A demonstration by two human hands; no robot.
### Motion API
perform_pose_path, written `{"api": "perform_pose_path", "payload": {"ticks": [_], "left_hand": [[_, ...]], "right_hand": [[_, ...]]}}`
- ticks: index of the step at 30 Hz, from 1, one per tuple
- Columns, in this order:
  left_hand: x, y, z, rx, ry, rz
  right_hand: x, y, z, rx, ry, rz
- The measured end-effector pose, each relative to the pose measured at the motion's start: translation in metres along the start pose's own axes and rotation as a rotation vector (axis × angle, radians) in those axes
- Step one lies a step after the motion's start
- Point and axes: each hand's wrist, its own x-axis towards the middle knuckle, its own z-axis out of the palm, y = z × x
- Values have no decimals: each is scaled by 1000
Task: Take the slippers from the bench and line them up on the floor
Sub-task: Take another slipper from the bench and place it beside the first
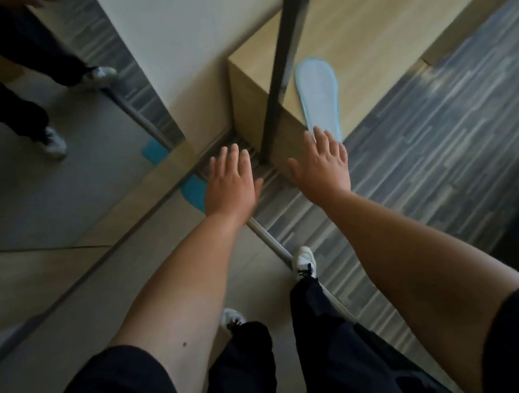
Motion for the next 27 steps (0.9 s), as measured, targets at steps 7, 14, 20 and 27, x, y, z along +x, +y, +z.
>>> {"api": "perform_pose_path", "payload": {"ticks": [7, 14, 20, 27], "left_hand": [[64, 66, 5, 44, -42, 21], [141, 117, 23, 9, -52, 62], [210, 127, 57, -74, -12, 44], [277, 135, 79, -305, -26, -302]], "right_hand": [[53, 74, -10, 27, -45, 44], [107, 127, -13, 46, -97, 83], [165, 141, 6, 146, -100, 148], [229, 134, 34, 370, -160, 266]]}}
